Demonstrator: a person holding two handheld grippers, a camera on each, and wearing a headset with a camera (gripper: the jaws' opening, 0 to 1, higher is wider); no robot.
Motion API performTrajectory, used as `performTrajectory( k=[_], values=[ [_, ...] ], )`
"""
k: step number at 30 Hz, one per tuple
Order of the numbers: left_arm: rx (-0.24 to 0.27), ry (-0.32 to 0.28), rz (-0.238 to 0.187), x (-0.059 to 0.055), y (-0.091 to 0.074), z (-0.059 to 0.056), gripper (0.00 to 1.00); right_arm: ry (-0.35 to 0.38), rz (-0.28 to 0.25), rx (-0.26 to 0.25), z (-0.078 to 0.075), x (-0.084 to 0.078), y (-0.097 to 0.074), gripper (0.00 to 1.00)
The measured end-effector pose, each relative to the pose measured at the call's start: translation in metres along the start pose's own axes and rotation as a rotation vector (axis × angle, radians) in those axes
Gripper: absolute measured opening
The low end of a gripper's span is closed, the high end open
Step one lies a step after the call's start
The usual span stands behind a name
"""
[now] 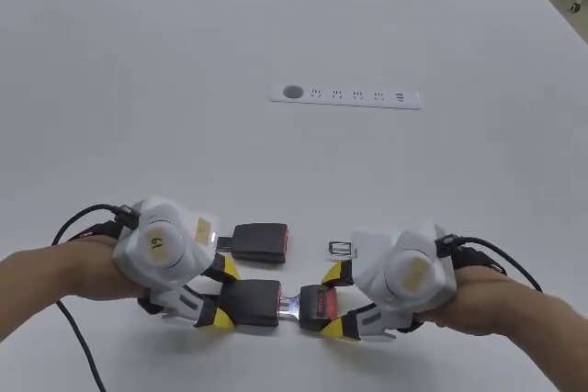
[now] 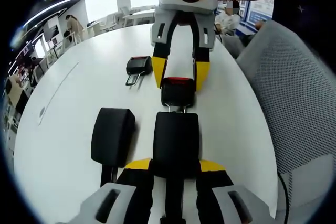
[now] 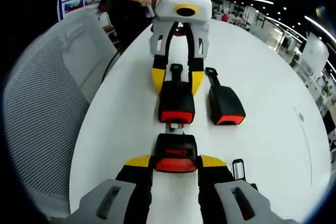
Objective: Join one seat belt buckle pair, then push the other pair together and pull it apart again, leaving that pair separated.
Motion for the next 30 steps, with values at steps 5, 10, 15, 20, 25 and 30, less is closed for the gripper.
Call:
performTrajectory(
  k=[5, 10, 15, 20, 25, 30],
  values=[
    [0.002, -0.003, 0.0, -0.0008, -0.0002, 0.0002, 0.32, 0.009, -0.013, -0.011, 0.0, -0.0006, -0.0003, 0.29],
    [0.003, -0.005, -0.001, -0.0007, 0.0, -0.0002, 0.32, 0.01, -0.018, -0.013, 0.001, -0.001, -0.0006, 0.29],
    [0.003, -0.005, -0.001, -0.003, 0.0005, 0.0022, 0.32, 0.013, -0.015, -0.015, 0.0007, -0.001, -0.0004, 0.28],
    [0.004, -0.005, -0.002, -0.0039, 0.0007, 0.0032, 0.32, 0.03, -0.018, -0.019, 0.0011, -0.0002, -0.0001, 0.28],
    [0.007, -0.01, -0.006, -0.0028, 0.0001, 0.0027, 0.31, 0.058, -0.014, -0.024, 0.0, 0.0001, 0.002, 0.27],
    [0.005, -0.008, -0.004, -0.0033, 0.0002, 0.003, 0.31, 0.057, -0.014, -0.018, 0.0001, 0.0024, 0.003, 0.27]
  ],
)
Point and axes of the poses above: the centre of the closed fingertips' face, and the gripper's own axes: y roughly forward along the fingers, z roughly to its left, x roughly out of its top, the point moved 7 cm from there along -y, roughly backward along the fingers, and after that the axes turned 12 degrees about -y, right-handed, at the moved point
